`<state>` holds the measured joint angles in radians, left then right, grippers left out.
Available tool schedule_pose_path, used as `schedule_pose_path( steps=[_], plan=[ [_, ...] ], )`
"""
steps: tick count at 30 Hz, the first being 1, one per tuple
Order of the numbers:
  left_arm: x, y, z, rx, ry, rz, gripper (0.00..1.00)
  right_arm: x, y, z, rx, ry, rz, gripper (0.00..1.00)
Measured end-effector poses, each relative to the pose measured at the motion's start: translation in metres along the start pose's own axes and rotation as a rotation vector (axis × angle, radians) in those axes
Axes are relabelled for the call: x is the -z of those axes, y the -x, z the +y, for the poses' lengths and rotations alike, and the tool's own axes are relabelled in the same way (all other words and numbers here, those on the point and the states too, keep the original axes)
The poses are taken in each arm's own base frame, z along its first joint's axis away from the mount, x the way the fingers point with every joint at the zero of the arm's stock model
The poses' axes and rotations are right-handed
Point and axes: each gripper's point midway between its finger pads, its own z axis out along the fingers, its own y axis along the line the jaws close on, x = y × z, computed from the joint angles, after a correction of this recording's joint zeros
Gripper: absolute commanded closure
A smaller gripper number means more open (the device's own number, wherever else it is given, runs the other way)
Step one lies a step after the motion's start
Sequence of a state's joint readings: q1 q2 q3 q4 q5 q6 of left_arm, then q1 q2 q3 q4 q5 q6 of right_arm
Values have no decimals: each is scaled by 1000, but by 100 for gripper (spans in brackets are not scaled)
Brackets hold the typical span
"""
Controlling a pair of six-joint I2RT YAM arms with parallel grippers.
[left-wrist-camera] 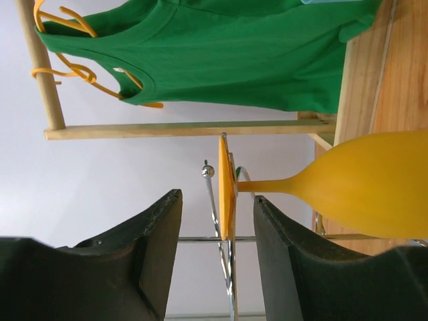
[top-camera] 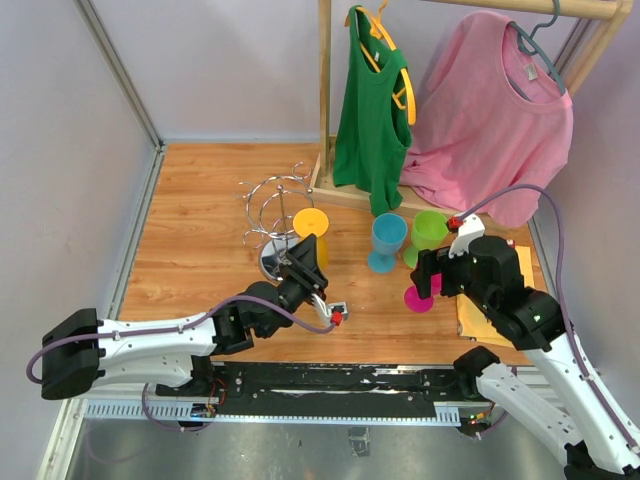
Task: Take the wine glass off the wine glass rack
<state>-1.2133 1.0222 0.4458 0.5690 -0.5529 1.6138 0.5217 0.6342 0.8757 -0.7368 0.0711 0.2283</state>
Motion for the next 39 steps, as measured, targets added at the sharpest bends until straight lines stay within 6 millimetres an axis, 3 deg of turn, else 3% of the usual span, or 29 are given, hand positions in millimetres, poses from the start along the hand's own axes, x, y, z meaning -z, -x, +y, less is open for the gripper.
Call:
schedule_pose_path(
  steps=[19,33,39],
  plan=[
    [-5,-15,17,53,43,71,57,1,3,-1,19,2,-15,2],
    [-5,-18,9,82,18,78,59,1,3,-2,29,-4,-16,2],
    [-6,-19,3,86,-4,83,70,1,3,-3,40,-7,-16,2]
  ],
)
